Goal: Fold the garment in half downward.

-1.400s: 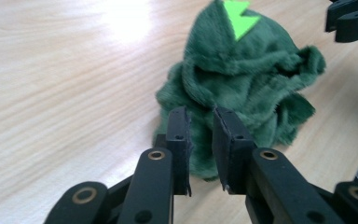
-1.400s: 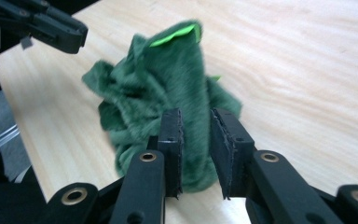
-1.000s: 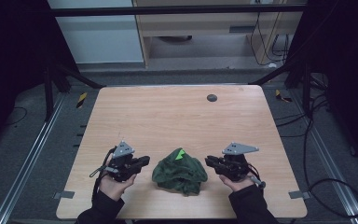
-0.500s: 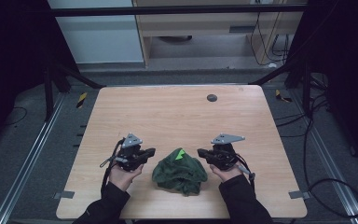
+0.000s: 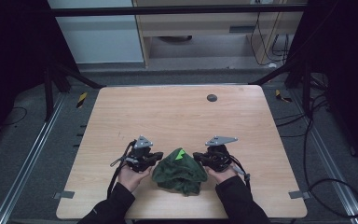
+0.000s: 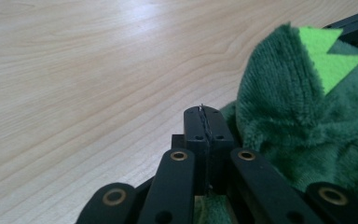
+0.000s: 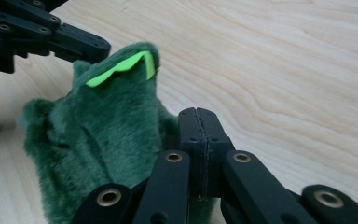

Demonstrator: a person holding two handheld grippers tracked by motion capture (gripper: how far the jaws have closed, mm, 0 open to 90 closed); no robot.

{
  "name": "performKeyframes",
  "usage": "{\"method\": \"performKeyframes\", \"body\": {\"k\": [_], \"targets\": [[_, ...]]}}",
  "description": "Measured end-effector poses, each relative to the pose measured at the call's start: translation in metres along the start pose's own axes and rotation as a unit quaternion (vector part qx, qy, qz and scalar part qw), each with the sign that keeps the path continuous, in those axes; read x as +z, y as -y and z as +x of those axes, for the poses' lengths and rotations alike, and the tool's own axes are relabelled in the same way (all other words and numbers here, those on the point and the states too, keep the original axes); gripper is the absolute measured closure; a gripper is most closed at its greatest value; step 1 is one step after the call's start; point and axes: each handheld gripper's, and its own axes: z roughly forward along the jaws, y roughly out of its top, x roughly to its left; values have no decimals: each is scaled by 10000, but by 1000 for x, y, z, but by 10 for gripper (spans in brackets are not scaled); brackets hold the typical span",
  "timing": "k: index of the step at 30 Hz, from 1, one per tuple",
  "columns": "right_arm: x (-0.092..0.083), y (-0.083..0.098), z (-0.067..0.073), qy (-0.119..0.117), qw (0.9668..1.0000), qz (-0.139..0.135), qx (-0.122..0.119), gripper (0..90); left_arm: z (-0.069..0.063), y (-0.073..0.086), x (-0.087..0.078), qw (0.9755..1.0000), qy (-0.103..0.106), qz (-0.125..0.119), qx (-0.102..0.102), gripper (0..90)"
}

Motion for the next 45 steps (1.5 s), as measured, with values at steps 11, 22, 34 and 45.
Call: {"method": "performKeyframes", "body": {"k": [11,22,34,45], "targets": [[-4,4,11,-171,9998,44,-102,900,-8,4,-7,9997,213,-37,115,900],[-12,8,20,-337,9993,20,-184,900,-19,11,-24,9988,432,-86,224,900],[-20,15,27,-485,9985,22,-267,900,-32,21,-28,9973,639,31,367,900],[-25,26,33,-561,9979,118,-290,900,-38,34,-32,9963,720,200,434,900]]}}
